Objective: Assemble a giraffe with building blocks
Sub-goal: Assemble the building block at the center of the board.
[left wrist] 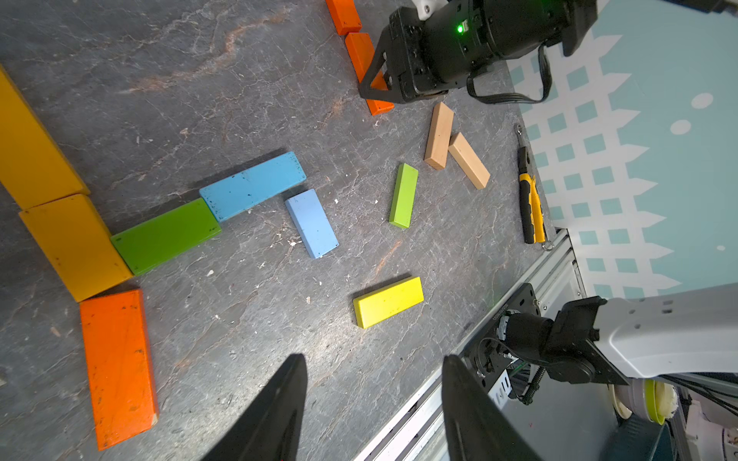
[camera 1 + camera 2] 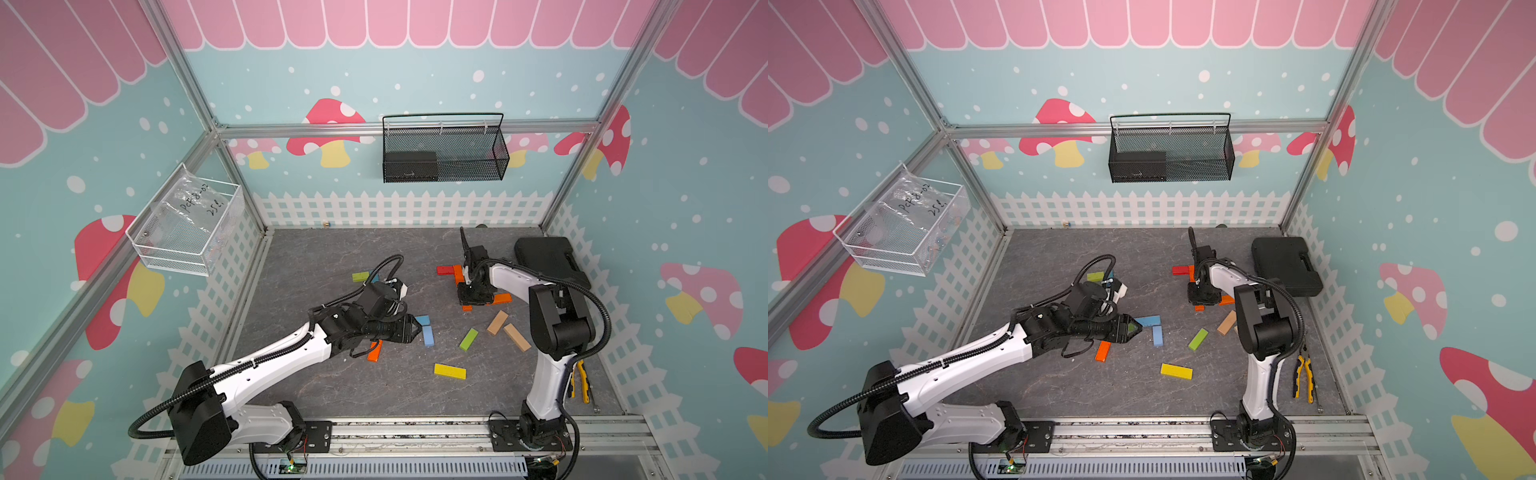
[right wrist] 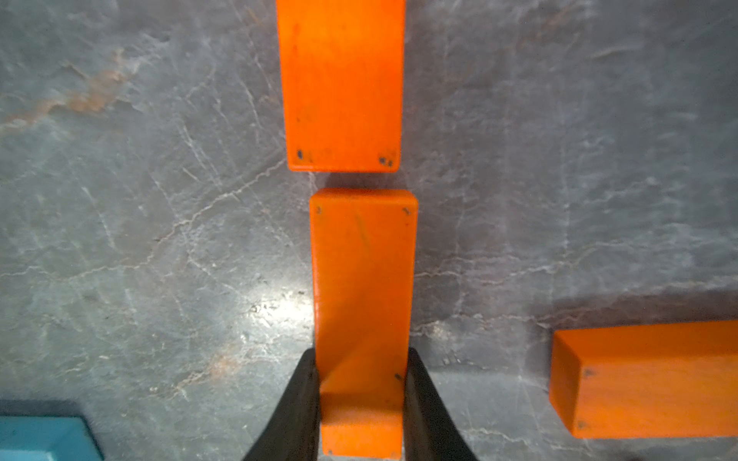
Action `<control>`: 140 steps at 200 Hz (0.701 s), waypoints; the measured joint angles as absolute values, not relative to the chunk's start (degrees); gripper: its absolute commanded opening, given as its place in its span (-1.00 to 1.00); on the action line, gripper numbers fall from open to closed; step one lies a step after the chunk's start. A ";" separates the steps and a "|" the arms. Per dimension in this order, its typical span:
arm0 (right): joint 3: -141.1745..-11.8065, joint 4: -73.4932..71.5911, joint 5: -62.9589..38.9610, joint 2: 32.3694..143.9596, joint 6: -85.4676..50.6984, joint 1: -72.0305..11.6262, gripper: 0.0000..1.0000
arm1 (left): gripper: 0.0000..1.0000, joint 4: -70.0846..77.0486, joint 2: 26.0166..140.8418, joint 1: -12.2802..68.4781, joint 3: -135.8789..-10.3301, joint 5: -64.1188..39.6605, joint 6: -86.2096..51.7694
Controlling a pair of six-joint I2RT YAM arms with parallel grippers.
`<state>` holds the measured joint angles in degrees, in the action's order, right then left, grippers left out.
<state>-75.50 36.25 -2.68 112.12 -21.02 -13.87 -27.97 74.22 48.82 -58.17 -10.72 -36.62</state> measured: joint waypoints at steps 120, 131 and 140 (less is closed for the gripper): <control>-76.71 35.88 -2.98 113.03 -21.23 -13.91 -0.35 | 0.15 -27.97 74.22 48.77 -58.17 -10.72 -36.40; -76.71 35.88 -2.98 113.08 -21.23 -13.93 -0.32 | 0.15 -27.97 74.22 48.75 -58.17 -10.72 -36.40; -76.75 35.88 -2.98 113.08 -21.23 -13.91 -0.29 | 0.15 -27.97 74.22 48.75 -58.17 -10.72 -36.40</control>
